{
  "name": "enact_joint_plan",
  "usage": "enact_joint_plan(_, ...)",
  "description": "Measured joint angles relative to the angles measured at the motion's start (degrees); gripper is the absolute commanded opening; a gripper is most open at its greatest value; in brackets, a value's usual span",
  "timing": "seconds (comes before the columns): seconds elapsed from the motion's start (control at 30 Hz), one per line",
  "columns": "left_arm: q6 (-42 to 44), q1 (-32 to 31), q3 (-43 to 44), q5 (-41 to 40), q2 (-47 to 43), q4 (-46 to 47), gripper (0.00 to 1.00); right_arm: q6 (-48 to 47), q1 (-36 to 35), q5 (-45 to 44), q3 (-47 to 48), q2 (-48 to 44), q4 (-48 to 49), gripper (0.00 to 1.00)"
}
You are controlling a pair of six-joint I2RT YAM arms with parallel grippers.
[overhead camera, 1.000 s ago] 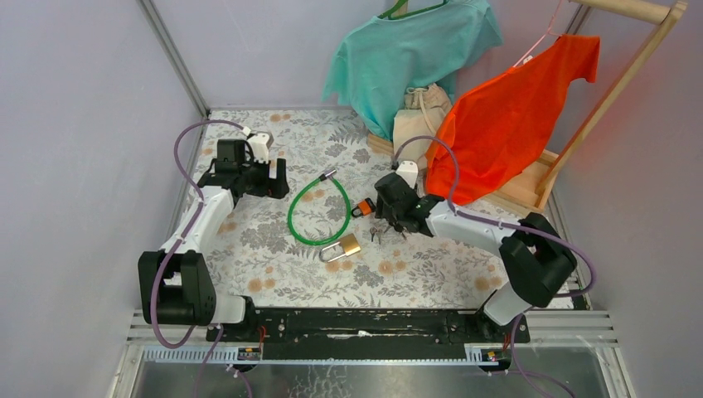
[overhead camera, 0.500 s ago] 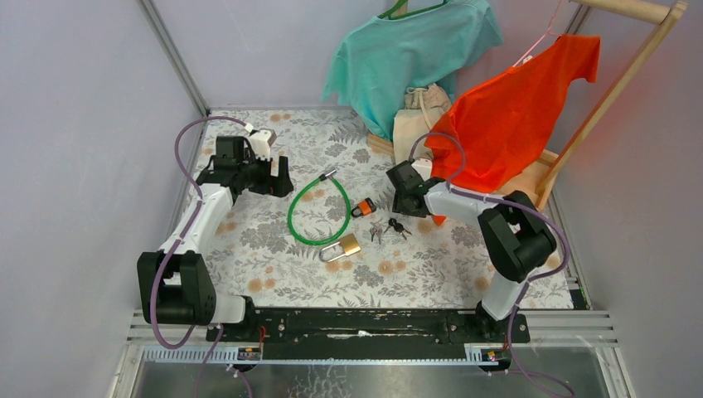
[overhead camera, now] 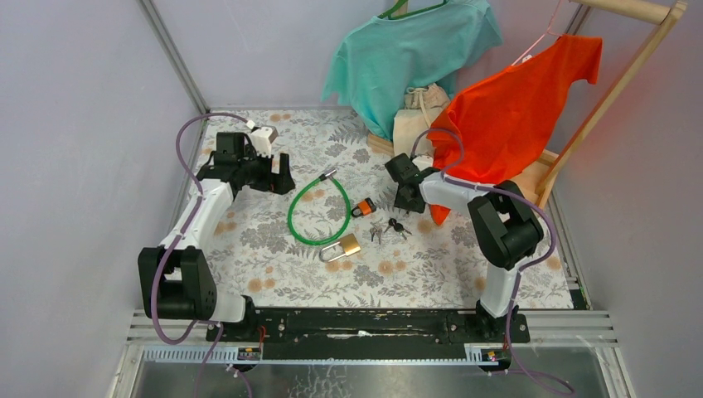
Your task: Unlock with the key
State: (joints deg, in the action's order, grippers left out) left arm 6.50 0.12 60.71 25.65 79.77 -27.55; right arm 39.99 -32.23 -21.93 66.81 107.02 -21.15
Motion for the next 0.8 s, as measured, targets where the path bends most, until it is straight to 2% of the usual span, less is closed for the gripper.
enact_joint_plan(0.33, 1.3, 0.0, 2.1, 1.1, 0.0, -1.7, 1.0, 3.3, 0.0, -1.2, 1.7, 1.1, -3.7, 0.43)
enact_joint_plan(0.6, 3.0, 0.0, 3.3, 2.4, 0.0, -4.4, 1.0, 4.9, 0.1, -1.0, 1.6, 1.1, -3.3, 0.29)
enact_joint_plan(0.8, 3.5, 0.0, 3.3, 3.3, -0.4, -5.7, 1.0, 4.6, 0.5, -0.8, 0.3, 0.9, 0.1, 0.11)
